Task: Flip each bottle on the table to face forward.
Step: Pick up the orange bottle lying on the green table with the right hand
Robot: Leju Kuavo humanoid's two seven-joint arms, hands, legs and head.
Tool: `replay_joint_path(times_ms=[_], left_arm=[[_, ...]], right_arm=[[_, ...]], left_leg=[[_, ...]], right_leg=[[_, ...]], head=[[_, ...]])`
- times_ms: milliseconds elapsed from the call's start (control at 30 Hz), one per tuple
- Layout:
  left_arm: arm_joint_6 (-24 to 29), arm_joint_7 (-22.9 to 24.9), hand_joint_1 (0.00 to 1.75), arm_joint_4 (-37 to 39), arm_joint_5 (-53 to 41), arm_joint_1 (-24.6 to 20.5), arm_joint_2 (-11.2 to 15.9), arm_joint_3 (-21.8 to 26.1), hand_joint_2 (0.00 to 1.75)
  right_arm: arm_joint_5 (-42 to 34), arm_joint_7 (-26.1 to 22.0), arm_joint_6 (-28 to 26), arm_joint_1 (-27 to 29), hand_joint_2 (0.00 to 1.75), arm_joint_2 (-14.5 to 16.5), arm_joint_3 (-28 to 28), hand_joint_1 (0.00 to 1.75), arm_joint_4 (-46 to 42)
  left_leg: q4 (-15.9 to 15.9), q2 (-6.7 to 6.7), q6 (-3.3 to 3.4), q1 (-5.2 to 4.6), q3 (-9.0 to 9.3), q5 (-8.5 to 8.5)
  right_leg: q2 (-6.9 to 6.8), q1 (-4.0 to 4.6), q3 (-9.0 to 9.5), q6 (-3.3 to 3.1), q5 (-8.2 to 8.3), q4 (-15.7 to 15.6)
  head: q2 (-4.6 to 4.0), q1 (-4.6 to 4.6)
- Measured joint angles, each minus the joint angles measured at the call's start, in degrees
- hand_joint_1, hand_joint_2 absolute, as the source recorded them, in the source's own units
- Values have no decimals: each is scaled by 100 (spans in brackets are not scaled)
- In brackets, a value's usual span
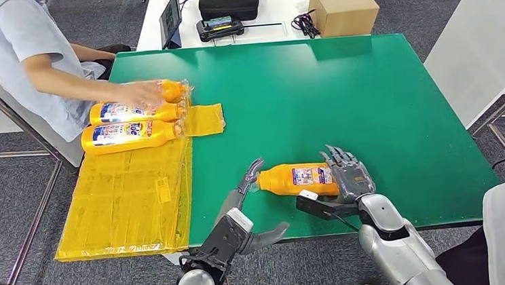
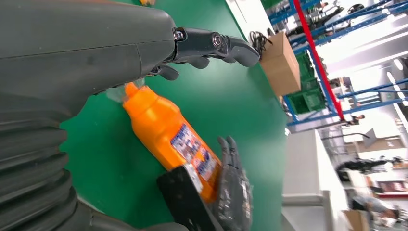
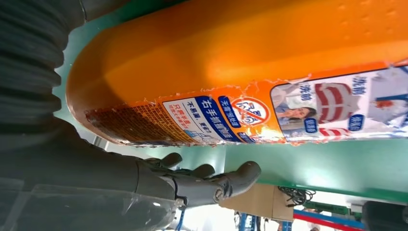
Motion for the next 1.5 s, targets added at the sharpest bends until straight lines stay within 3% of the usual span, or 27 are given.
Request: replay_joint_path(times_ms=[100, 233, 533, 733, 867, 933, 1000, 1067, 1267, 1400, 1500], left_arm=[[83, 107, 0, 45, -235, -18, -3, -2, 175], [40, 156, 0, 128, -311, -52, -19, 2, 175], [-144, 116, 0, 299, -126, -130, -92, 5, 175], [-267, -164, 0, 540, 253, -304, -162, -22, 175], [-216, -260, 0, 663, 401, -380, -194, -72, 175], [-174, -339, 0, 692, 540, -390, -204, -84, 87], [-84, -417, 0, 724, 694, -396, -211, -83, 87], [83, -460, 0, 781, 859, -413, -219, -82, 175], [936, -877, 0, 969, 1449, -458, -256, -17, 175], [1433, -1053, 0, 975, 1677, -469, -280, 94, 175], [1445, -962, 0, 994, 1885, -469, -289, 173, 175]], right_arm=[[-16, 26, 119, -77, 175, -31, 38, 0, 99], [-102, 71, 342, -188, 175, -72, 91, 174, 242], [-692, -75, 1016, -521, 175, -369, 298, 175, 592], [-2663, -1026, 2375, -570, 175, -964, 332, 175, 582], [-3210, -1122, 2491, -466, 175, -1248, 401, 175, 450], [-3493, -1158, 2498, -406, 175, -1301, 408, 175, 375], [-3821, -1238, 2504, -323, 175, -1325, 394, 175, 282], [-4142, -1322, 2503, -195, 175, -1325, 363, 175, 137], [-4510, -1300, 2166, 246, 175, -1026, 160, 175, -513], [-4338, -1136, 1681, 424, 175, -577, -19, 175, -823], [-4239, -1123, 1463, 563, 175, -184, -177, 175, -1098]], left_leg=[[0, 2, 0, 0, 9, 0], [0, 2, 0, 0, 24, -1], [1, -4, 5, -7, 59, 2], [3, -6, 18, -11, 91, -9], [3, 1, 22, -13, 96, -13], [3, 0, 22, -13, 96, -13], [3, 1, 22, -12, 96, -13], [2, 4, 22, -12, 94, -14], [1, 9, 20, -6, 81, -14], [0, 6, 16, -1, 66, -9], [0, 4, 14, 1, 55, -7]], right_leg=[[1, 0, 6, 0, 0, 0], [1, 0, 21, 0, 0, -1], [-2, -3, 55, 0, 0, -4], [-3, -6, 87, 4, -2, -14], [-1, -7, 94, 4, -2, -14], [-1, -7, 93, 4, -2, -14], [-1, -6, 94, 4, -2, -14], [0, -6, 93, 4, -2, -14], [3, 0, 80, 3, -1, -11], [2, 1, 67, 2, -1, -7], [1, 1, 56, 2, -1, -5]], head=[[0, 0], [0, 0], [0, 1], [0, 2], [0, 0], [0, 1], [0, 1], [0, 1], [0, -2], [0, -2], [0, -3]])
